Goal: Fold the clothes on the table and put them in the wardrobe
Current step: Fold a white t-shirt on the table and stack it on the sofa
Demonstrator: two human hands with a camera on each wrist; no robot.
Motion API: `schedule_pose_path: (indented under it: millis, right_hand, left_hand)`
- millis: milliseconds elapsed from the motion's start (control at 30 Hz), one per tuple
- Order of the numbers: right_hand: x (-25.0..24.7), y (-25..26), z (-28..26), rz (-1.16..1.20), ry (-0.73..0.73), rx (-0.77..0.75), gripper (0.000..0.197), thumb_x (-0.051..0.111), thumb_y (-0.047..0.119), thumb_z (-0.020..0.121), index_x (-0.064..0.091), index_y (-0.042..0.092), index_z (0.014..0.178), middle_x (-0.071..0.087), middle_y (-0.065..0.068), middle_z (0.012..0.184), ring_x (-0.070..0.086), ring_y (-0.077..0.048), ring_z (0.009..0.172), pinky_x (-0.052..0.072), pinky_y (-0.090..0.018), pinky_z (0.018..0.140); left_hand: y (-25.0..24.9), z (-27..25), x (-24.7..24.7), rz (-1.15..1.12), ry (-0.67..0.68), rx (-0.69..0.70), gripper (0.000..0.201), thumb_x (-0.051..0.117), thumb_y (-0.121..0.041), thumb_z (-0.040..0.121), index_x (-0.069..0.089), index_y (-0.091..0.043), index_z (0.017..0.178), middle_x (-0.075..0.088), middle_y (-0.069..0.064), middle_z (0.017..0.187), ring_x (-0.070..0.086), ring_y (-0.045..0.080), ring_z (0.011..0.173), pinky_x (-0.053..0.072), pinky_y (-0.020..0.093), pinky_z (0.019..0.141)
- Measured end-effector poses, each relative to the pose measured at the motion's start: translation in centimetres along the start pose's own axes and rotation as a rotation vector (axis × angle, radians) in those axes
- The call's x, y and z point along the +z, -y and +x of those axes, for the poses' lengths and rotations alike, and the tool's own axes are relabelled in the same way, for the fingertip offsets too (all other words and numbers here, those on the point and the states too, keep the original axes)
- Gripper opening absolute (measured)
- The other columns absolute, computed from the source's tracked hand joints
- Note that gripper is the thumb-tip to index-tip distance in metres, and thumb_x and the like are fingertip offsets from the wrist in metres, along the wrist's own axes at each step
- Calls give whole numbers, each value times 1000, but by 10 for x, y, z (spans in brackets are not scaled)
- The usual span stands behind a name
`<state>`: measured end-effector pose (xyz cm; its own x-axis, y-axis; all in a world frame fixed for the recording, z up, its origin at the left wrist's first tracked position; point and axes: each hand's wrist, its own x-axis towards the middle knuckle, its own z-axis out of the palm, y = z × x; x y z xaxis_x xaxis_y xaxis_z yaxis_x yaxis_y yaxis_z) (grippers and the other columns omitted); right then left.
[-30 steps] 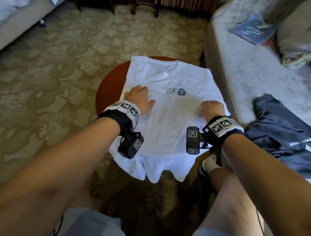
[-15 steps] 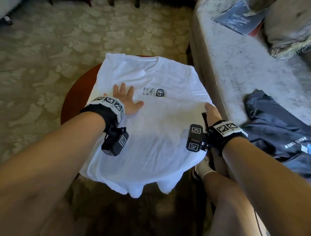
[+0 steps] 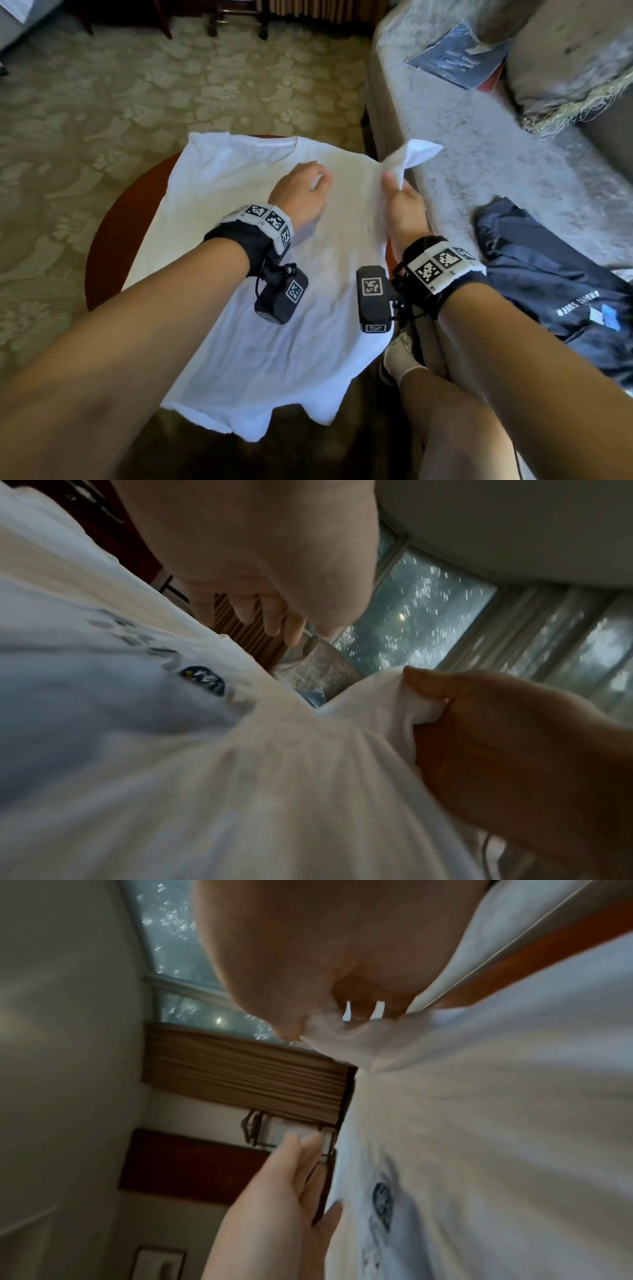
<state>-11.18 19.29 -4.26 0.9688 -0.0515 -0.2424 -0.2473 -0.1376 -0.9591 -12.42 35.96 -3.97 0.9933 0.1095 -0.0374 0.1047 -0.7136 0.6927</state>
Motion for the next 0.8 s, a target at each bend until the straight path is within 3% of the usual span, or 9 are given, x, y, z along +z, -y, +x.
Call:
schedule_pose_path:
  millis: [100, 167, 233, 300, 367, 500, 633, 700, 800]
  right_hand:
    - [34, 21, -13, 49, 196, -100, 38, 50, 54, 92, 71, 26, 104, 75, 0, 103, 69, -21, 103, 52, -47, 97]
    - [63, 27, -18, 16, 289, -147, 51, 49, 55, 87, 67, 18, 118, 74, -6, 107, 69, -26, 103, 51, -53, 97]
    - [91, 31, -26, -64, 375, -199, 50, 45, 49, 94, 60, 17, 128, 70, -10, 115, 67, -27, 106, 50, -50, 99]
    - [113, 29, -29, -78, 483, -185, 44, 39, 38, 104, 49, 15, 140, 65, -13, 122, 65, -24, 106, 54, -40, 95]
    - [128, 22, -26, -39, 578, -131, 40, 35, 23, 108, 39, 12, 146, 62, -12, 125, 64, -21, 106, 55, -29, 89]
    - [144, 6, -18, -9, 644, 11, 54, 51, 25, 96, 40, 11, 147, 67, -11, 126, 65, -26, 114, 46, -45, 107]
    - [150, 2, -22, -16, 693, 14, 44, 50, 20, 97, 48, 4, 138, 58, -10, 129, 57, -24, 115, 41, -34, 107]
    - [150, 2, -21, -126, 666, -9, 33, 40, 25, 100, 61, 10, 121, 57, -10, 131, 51, -29, 123, 36, -31, 107]
    - [144, 6, -13, -190, 539, 2, 42, 42, 31, 87, 68, 3, 105, 64, -12, 115, 57, -34, 109, 43, -30, 89]
  left_hand:
    - [-9, 9, -16, -579, 39, -220, 49, 39, -54, 98, 60, -15, 117, 64, 6, 120, 62, 29, 111, 48, 41, 97]
    - [-4, 9, -33, -995, 148, -337, 62, 38, -65, 93, 61, -12, 115, 67, 7, 101, 66, 26, 92, 52, 38, 84]
    - [9, 7, -51, -1147, 184, -358, 73, 39, -69, 89, 64, -9, 120, 67, 7, 88, 65, 24, 83, 52, 36, 79]
    - [24, 3, -64, -1110, 157, -351, 65, 48, -63, 89, 66, -9, 119, 64, 4, 83, 64, 21, 77, 54, 31, 72]
    - [39, -4, -73, -1016, 134, -371, 44, 55, -51, 90, 65, -10, 101, 60, 3, 75, 62, 17, 62, 53, 26, 61]
    - [62, -14, -85, -965, 133, -455, 46, 58, -49, 89, 61, -7, 107, 64, 8, 81, 67, 21, 61, 56, 35, 67]
    - [71, -12, -87, -891, 136, -471, 55, 66, -48, 83, 62, -5, 117, 65, 11, 93, 68, 20, 67, 56, 33, 70]
    - [69, -8, -86, -836, 130, -445, 51, 74, -39, 79, 64, -4, 114, 65, 15, 97, 68, 23, 69, 56, 34, 68]
    - [64, -1, -83, -695, 143, -440, 37, 81, -30, 74, 70, -4, 98, 71, 14, 85, 68, 27, 73, 56, 38, 72]
